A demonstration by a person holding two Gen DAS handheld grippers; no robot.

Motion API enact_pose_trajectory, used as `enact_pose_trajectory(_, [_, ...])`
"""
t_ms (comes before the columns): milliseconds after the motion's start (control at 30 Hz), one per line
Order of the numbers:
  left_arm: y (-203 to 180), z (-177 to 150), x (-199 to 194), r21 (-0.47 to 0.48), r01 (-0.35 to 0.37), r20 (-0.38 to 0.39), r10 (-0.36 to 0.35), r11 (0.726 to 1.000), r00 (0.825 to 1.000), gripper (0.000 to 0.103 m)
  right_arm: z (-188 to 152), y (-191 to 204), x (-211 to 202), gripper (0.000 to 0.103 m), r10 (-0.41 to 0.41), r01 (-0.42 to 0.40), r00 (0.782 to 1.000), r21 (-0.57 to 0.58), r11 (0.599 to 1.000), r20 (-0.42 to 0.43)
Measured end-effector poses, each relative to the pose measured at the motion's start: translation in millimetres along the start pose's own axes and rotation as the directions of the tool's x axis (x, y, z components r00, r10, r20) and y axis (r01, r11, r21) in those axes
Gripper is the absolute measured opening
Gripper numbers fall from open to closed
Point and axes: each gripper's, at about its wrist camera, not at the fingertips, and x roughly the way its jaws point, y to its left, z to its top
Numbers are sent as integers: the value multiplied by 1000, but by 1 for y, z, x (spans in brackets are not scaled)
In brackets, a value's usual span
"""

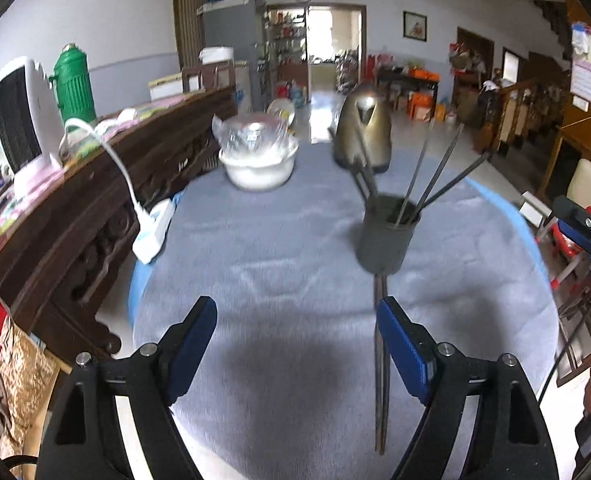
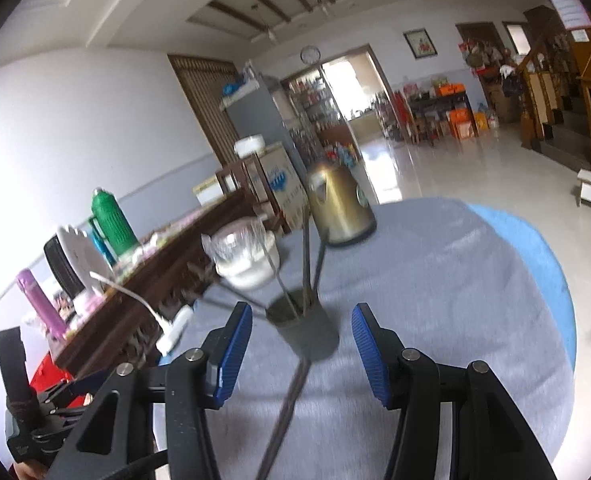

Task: Organize utensils
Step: 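Move both tools back down to the remaining chopsticks beside the cup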

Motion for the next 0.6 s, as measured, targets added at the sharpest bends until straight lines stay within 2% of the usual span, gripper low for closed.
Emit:
enact_pose_trajectory(300, [1,-9,20,-16,-60,-41,59,998,997,83,-28,-15,26,56,4,-2,993,13,1000,-120])
enact_pose_trajectory(600, [-13,-13,38,29,-103,-72,105,994,992,83,-42,-13,48,56,45,-43,984,17,999,-175])
